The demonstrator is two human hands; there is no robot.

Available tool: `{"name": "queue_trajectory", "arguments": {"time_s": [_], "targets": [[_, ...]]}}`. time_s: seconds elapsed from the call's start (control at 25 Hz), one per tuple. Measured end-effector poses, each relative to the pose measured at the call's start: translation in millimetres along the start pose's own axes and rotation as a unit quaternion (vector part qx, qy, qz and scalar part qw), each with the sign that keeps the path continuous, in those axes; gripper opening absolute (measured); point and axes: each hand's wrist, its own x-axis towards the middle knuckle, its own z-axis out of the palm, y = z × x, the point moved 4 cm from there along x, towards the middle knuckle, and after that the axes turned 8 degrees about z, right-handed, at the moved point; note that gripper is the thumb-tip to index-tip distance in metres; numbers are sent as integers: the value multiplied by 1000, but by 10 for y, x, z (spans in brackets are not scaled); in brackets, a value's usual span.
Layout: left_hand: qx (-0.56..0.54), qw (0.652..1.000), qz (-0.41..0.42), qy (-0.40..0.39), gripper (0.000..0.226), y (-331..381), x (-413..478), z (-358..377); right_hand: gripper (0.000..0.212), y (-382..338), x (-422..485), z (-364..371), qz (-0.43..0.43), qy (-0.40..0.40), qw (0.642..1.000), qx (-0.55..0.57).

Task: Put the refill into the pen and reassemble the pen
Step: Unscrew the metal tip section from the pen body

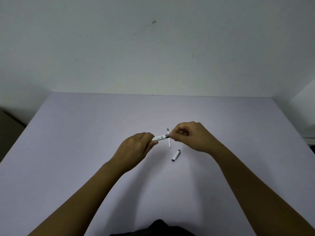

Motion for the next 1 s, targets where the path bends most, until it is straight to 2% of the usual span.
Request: {"name": "queue_trajectory", "arguments": {"time_s": [0.04,0.2,0.28,0.4,0.6,0.8,0.88,0.96,1.0], "targets": [[-1,1000,1,-1,45,2,3,2,8,-9,-6,-9,-5,-2,1000,9],[-4,1000,-4,3,42,8,-7,12,19,4,-5,-36,19,22,1000,9],[-7,1000,-11,4,38,13,-26,31,14,12,-2,-34,16,20,1000,17],[5,999,-30,11,40,-3,-48,34,8,32,2,-79,19,35,993,113],[28,999,-30,16,23,44,-43,74,17,-5,56,-98,24,68,976,208],[20,997,-63,34,26,9,-57,155,13,-82,160,-155,15,118,937,329],[14,997,-72,35,25,-19,-62,178,9,3,245,-233,17,140,903,406],[11,996,-82,44,25,-67,-62,192,7,263,358,-237,52,150,867,473],[8,995,-87,47,26,-95,-58,204,12,447,405,-177,86,154,859,480]]}}
